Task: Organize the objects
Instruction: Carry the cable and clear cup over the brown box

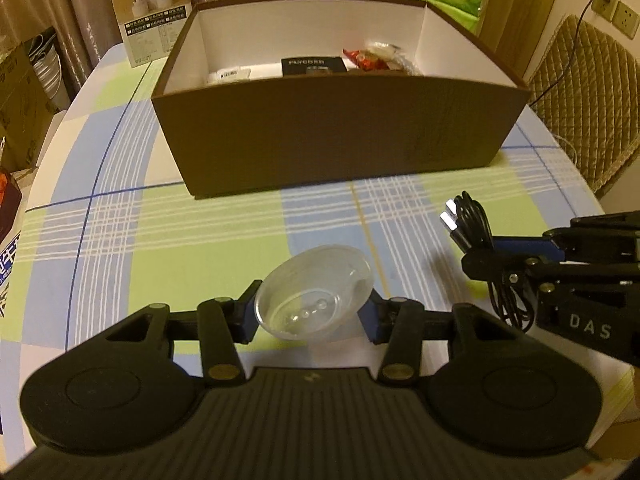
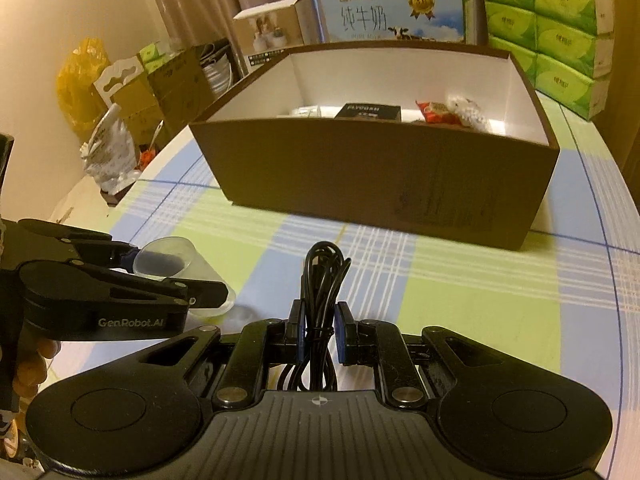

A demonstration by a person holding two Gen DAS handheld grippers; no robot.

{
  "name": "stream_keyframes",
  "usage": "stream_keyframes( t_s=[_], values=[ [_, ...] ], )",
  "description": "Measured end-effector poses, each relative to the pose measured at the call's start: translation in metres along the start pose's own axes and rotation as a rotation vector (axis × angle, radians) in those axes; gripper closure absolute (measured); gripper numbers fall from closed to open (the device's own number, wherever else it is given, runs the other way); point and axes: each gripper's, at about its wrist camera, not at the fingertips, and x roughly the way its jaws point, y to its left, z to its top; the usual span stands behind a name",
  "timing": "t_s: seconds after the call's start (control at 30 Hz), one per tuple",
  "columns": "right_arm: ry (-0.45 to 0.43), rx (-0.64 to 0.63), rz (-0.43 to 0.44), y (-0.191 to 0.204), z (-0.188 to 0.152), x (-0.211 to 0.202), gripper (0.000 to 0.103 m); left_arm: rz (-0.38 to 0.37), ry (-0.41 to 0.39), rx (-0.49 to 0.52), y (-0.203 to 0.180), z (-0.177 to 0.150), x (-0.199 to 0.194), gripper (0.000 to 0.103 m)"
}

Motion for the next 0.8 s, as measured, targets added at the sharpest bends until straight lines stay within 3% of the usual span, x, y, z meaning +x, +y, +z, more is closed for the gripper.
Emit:
stream_keyframes(
  t_s=[0.53, 0.8],
  values=[
    [-0.058, 0.007, -0.005, -0.006, 0.024, -0.011, 0.092, -0.015, -0.064, 0.011, 0.003, 0.025, -0.016, 0.059],
    [-0.119, 0.008, 0.003, -0.012, 0.053, -0.021, 0.092, -0.037, -0.13, 0.044, -0.004, 0.059, -0.025, 0.059]
  ],
)
